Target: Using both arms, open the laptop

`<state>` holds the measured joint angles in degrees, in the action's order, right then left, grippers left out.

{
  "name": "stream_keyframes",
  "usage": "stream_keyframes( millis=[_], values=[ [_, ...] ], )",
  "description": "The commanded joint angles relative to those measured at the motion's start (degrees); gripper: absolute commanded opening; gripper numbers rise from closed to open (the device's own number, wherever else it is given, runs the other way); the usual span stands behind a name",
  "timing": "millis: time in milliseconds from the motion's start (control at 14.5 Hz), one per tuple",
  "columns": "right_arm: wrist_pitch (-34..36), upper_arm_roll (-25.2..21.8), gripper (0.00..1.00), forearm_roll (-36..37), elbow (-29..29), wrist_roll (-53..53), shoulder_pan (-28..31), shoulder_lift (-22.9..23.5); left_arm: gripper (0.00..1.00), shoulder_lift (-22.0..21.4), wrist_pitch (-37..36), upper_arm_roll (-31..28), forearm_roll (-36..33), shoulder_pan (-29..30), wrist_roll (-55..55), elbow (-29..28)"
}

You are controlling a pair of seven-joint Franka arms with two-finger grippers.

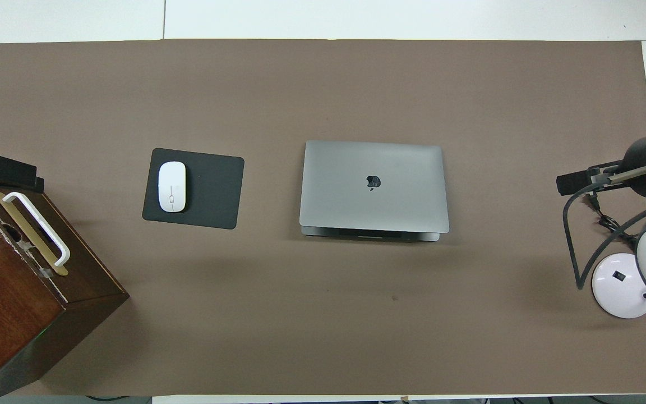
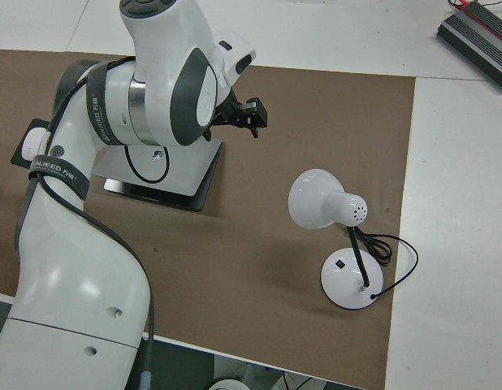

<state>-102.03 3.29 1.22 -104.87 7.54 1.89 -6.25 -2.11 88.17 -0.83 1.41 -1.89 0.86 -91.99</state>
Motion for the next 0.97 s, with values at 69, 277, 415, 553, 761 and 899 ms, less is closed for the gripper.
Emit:
stream_keyframes(
  millis=[69,277,415,553,761,899],
  values=[
    [-1.16,0.40,1.00,-0.43,-0.86,-0.33,0.74,-0.43,1.00,-1.40,2.18,0.39,-0.88,-0.04,-0.68,-2.49],
    [-1.16,0.40,1.00,-0.43,-0.86,-1.64,0.83,-0.43,1.00,-1.58,2.44,0.39,-0.80,0.49,-0.68,-2.58],
    [-1.16,0.32,1.00,-0.43,-0.86,-2.27,0.83,-0.43,0.56,-1.49,2.88,0.39,-0.80,0.57,-0.59,-2.58],
    [-1.16,0.32,1.00,-0.43,-0.86,-2.27,0.92,-0.43,0.00,-1.49,3.32,0.30,-0.71,0.83,-0.85,-2.58],
    [-1.16,0.32,1.00,-0.43,-0.77,-1.92,1.01,-0.43,0.00,-1.49,3.32,0.21,-0.36,0.92,-0.85,-2.58],
    [-1.25,0.23,1.00,-0.43,-0.69,-1.83,1.01,-0.35,0.00,-1.32,5.15,0.21,-0.36,0.84,-0.94,-2.58]
  ],
)
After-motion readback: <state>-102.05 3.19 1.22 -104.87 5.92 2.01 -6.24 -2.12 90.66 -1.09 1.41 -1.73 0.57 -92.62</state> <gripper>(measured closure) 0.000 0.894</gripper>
